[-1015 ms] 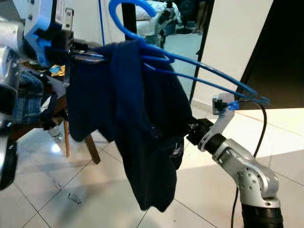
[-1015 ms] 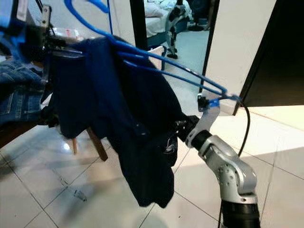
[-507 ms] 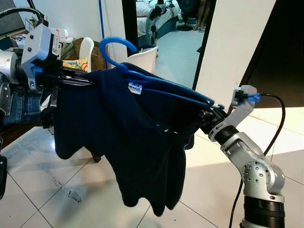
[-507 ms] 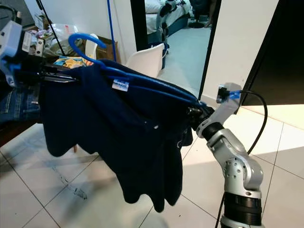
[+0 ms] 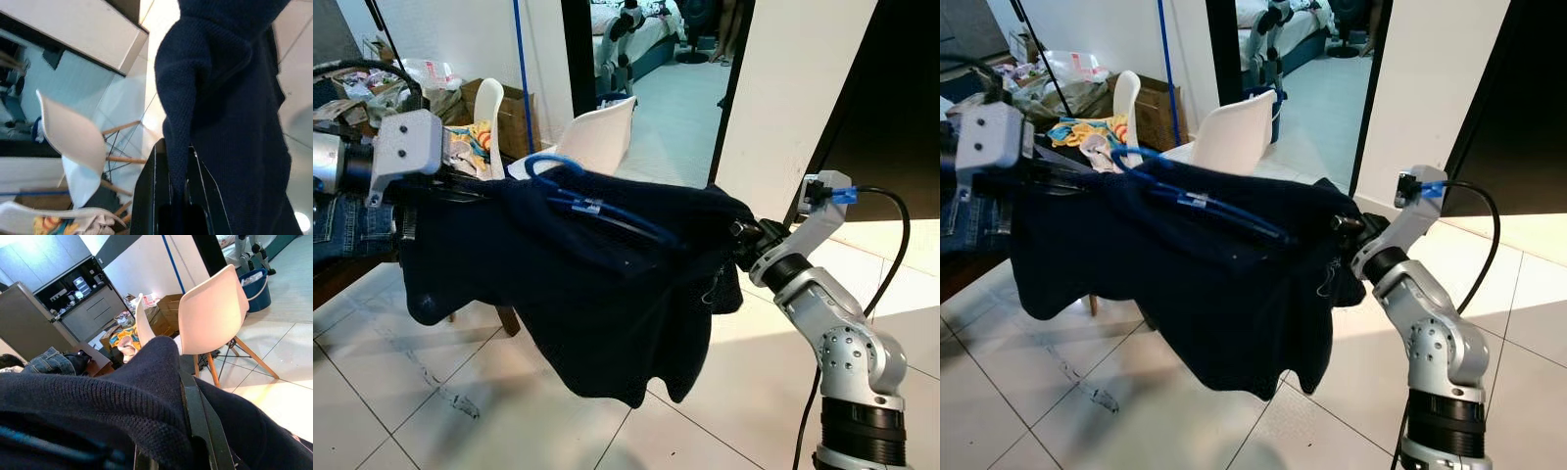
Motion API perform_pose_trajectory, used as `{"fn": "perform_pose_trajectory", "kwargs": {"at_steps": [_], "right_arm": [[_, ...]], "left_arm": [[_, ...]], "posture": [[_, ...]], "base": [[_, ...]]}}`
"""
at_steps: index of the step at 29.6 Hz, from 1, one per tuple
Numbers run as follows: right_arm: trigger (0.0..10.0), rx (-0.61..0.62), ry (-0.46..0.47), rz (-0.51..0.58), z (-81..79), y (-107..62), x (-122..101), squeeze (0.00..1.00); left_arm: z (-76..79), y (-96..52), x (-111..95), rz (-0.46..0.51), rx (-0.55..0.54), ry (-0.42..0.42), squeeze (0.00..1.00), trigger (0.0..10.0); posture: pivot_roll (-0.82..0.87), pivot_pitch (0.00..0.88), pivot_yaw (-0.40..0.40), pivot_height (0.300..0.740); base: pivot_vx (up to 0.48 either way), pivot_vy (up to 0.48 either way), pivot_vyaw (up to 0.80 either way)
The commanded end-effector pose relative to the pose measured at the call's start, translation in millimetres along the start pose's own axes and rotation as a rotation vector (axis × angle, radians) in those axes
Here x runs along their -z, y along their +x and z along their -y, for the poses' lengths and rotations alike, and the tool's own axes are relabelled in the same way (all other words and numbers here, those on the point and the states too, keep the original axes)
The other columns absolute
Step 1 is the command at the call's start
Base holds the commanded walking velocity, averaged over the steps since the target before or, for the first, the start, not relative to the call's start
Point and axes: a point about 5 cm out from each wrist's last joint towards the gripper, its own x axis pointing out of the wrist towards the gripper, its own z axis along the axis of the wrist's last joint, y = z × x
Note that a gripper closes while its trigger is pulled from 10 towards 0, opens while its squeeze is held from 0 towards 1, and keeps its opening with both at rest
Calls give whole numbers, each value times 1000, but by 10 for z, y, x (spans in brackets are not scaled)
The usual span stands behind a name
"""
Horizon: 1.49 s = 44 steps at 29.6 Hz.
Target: Hang hanger
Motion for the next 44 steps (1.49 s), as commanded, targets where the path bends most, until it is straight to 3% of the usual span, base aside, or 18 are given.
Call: {"fn": "perform_pose_trajectory", "kwargs": {"at_steps": [1, 6, 8, 13, 14, 15, 16, 17, 20, 23, 24, 28, 31, 33, 36, 39, 42, 44], "right_arm": [[0, 7, 5, 11, 14, 1, -31, 0], [0, -3, 1, 9, -12, 15, -29, 0], [0, -29, -10, 7, -91, 46, -26, 0], [0, -65, -22, -1, -199, 77, -5, 0], [0, -95, -55, -20, -282, 95, 38, 0], [0, -95, -55, -20, -282, 95, 38, 0], [0, -127, -76, -37, -366, 113, 85, 0], [0, -127, -76, -37, -366, 113, 85, 0], [0, -200, -98, -62, -547, 139, 163, 0], [0, -245, -104, -70, -624, 131, 181, 0], [0, -348, -156, -122, -717, 60, 269, 0], [0, -378, -172, -142, -738, 35, 304, 0], [0, -421, -277, -203, -730, -43, 420, 0], [0, -407, -325, -223, -676, -67, 444, 0], [0, -372, -514, -308, -460, -159, 454, 0], [0, -353, -634, -365, -326, -219, 443, 0], [0, -307, -723, -367, -225, -229, 358, 0], [0, -303, -699, -308, -270, -193, 274, 0]], "left_arm": [[-86, -132, 36, -79, -76, -7, 0, 10000], [-173, -110, 87, -172, -189, -22, 0, 10000], [-168, 80, 77, -135, -237, -59, 0, 10000], [-144, 294, 52, -66, -284, -126, 0, 10000], [-124, 426, 41, -19, -321, -180, 0, 10000], [-124, 426, 41, -19, -321, -180, 0, 10000], [-86, 584, 24, 41, -356, -247, 0, 10000], [-86, 584, 24, 41, -356, -247, 0, 10000], [47, 946, -47, 185, -392, -413, 0, 10000], [96, 1043, -51, 193, -406, -445, 0, 10000], [152, 1113, -37, 191, -413, -476, 0, 10000], [168, 1131, -38, 187, -416, -485, 0, 10000], [233, 1167, -52, 195, -388, -516, 0, 10000], [280, 1168, -41, 193, -372, -531, 0, 10000], [404, 1108, 64, 147, -330, -572, 0, 10000], [467, 1071, 97, 141, -303, -602, 0, 10000], [564, 1073, 71, 166, -254, -646, 0, 10000], [643, 1104, 46, 175, -230, -645, 0, 10000]], "posture": [[10, 83, 30, 740], [9, 80, 32, 740], [11, 77, 32, 740], [11, 76, 34, 740], [11, 74, 32, 740], [11, 74, 32, 740], [6, 71, 33, 740], [6, 71, 33, 740], [-2, 68, 34, 740], [-5, 68, 36, 740], [-11, 68, 39, 740], [-11, 68, 39, 740], [-10, 71, 39, 740], [-8, 76, 39, 740], [-8, 84, 41, 740], [-8, 89, 39, 740], [-7, 90, 40, 740], [-6, 93, 40, 740]], "base": [[0, 0, 0], [0, 0, 0], [0, 0, 0], [0, 0, 0], [0, 0, 0], [0, 0, 0], [0, 0, 0], [0, 0, 0], [0, 0, 0], [0, 0, 0], [0, 0, 0], [0, 0, 0], [0, 0, 0], [0, 0, 0], [0, 0, 0], [0, 0, 0], [0, 0, 0], [0, 0, 0]]}}
